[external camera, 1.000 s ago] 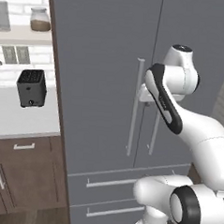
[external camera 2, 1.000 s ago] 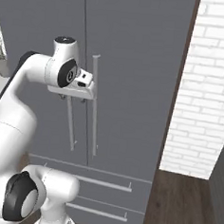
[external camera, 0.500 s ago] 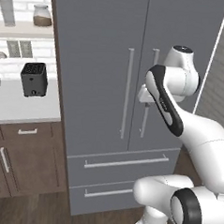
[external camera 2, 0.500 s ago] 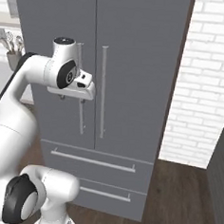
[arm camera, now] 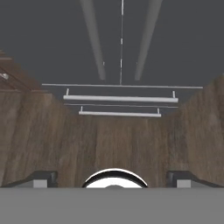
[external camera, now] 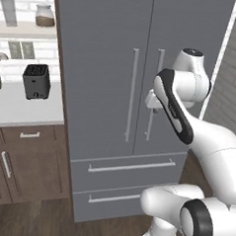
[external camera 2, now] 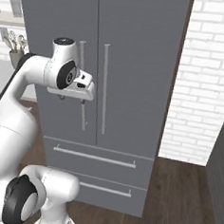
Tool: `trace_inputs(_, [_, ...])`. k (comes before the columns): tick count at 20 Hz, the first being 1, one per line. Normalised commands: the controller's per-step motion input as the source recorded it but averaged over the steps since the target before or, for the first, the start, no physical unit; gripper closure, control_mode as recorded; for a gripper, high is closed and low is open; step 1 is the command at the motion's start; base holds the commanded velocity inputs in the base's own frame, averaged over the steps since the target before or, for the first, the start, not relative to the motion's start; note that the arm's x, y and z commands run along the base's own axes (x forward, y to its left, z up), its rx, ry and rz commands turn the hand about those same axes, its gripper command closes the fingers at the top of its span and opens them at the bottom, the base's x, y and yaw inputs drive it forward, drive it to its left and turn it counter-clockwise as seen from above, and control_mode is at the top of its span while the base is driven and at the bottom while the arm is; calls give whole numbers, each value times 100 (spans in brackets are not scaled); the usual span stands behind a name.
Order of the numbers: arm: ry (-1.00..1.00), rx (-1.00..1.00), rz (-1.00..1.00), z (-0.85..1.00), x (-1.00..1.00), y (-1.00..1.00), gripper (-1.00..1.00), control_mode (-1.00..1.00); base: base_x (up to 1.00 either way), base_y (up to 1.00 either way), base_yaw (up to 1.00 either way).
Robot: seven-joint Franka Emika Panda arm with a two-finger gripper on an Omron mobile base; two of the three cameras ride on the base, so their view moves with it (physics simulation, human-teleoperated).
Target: Take the strawberry from the fridge and place it on top of the pancake, located on the dining counter.
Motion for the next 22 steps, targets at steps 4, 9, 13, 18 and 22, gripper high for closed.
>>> trace_inputs(4, [-30, 1, 0, -1, 37, -6, -100, -100, 0, 0, 0])
trace_inputs(9, [-47, 0, -5, -2, 66, -4, -100, -100, 0, 0, 0])
trace_inputs(13, [-3, 0, -8, 0, 67, -9, -100, -100, 0, 0, 0])
trace_inputs(18, [3, 1, -8, -3, 74, -51, -100, -100, 0, 0, 0])
trace_inputs(22, [6, -1, 1, 0, 71, 0, -100, -100, 0, 0, 0])
